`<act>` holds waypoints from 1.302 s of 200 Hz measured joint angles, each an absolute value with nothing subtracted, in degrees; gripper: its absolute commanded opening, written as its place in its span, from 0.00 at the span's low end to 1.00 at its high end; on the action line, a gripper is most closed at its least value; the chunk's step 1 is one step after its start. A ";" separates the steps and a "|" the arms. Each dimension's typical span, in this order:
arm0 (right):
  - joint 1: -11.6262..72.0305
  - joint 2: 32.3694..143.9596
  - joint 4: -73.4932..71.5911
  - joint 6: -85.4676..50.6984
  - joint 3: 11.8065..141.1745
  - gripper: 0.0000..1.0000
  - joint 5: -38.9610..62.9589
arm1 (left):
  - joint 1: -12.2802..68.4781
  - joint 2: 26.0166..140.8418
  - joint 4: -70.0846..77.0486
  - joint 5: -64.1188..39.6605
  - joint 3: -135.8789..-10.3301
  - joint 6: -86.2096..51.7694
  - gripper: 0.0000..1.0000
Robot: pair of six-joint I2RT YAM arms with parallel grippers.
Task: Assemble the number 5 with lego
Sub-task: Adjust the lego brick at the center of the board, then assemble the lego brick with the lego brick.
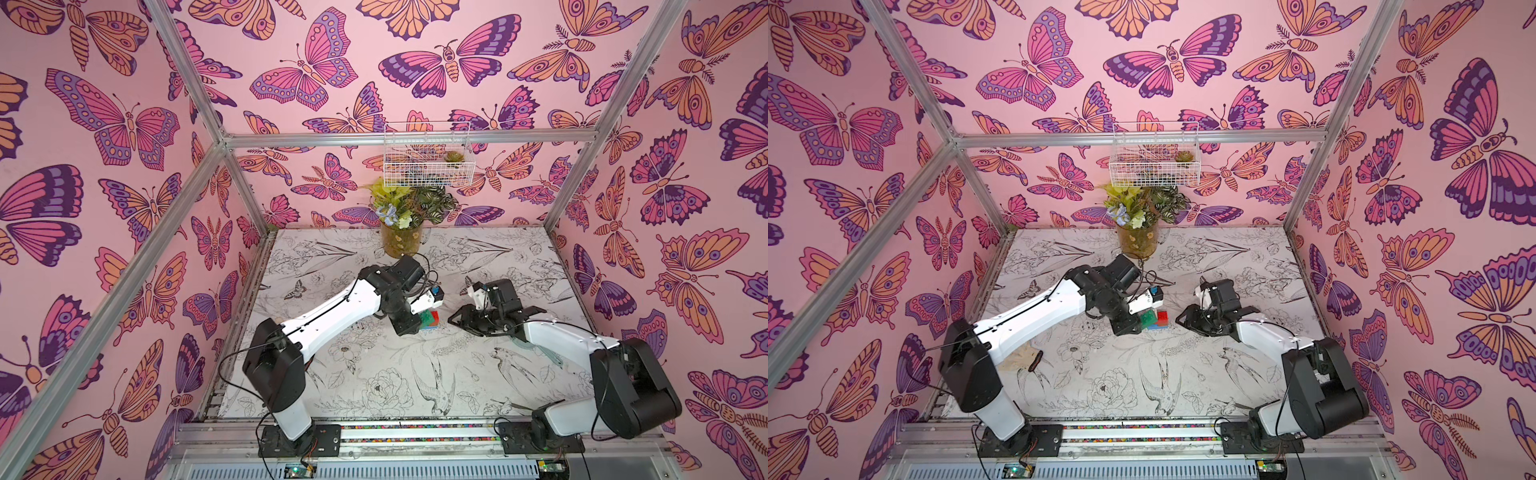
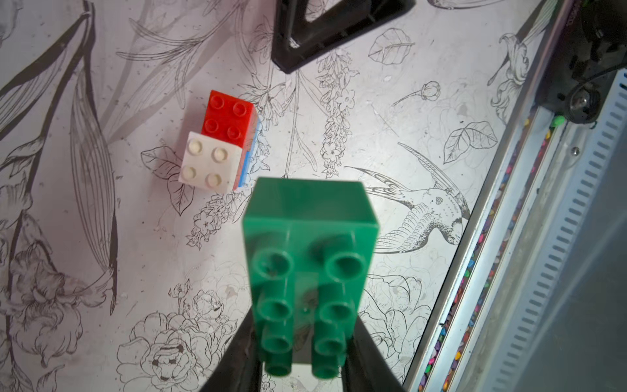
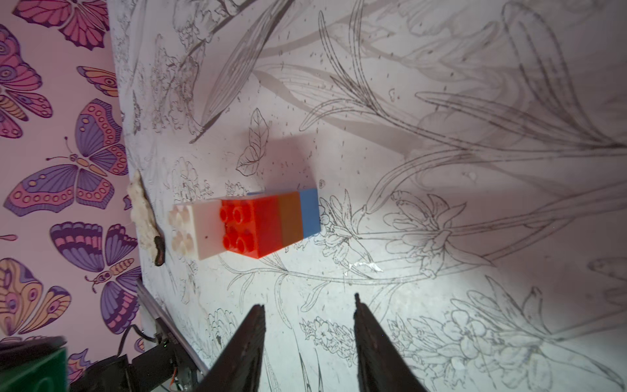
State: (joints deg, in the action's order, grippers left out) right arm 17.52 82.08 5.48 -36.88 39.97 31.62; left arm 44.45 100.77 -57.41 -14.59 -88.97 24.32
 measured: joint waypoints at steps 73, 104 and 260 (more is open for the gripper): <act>13.19 87.48 -6.72 -39.66 37.32 0.45 43.20 | 44.66 111.90 -64.79 -13.85 -102.98 32.29 0.00; 13.10 91.94 -13.02 -42.17 36.88 0.44 46.19 | 44.77 114.28 -65.28 -11.53 -105.10 34.13 0.00; 13.10 103.15 -34.96 -50.50 35.62 0.40 55.77 | 45.04 119.92 -66.11 -5.69 -109.78 36.67 0.00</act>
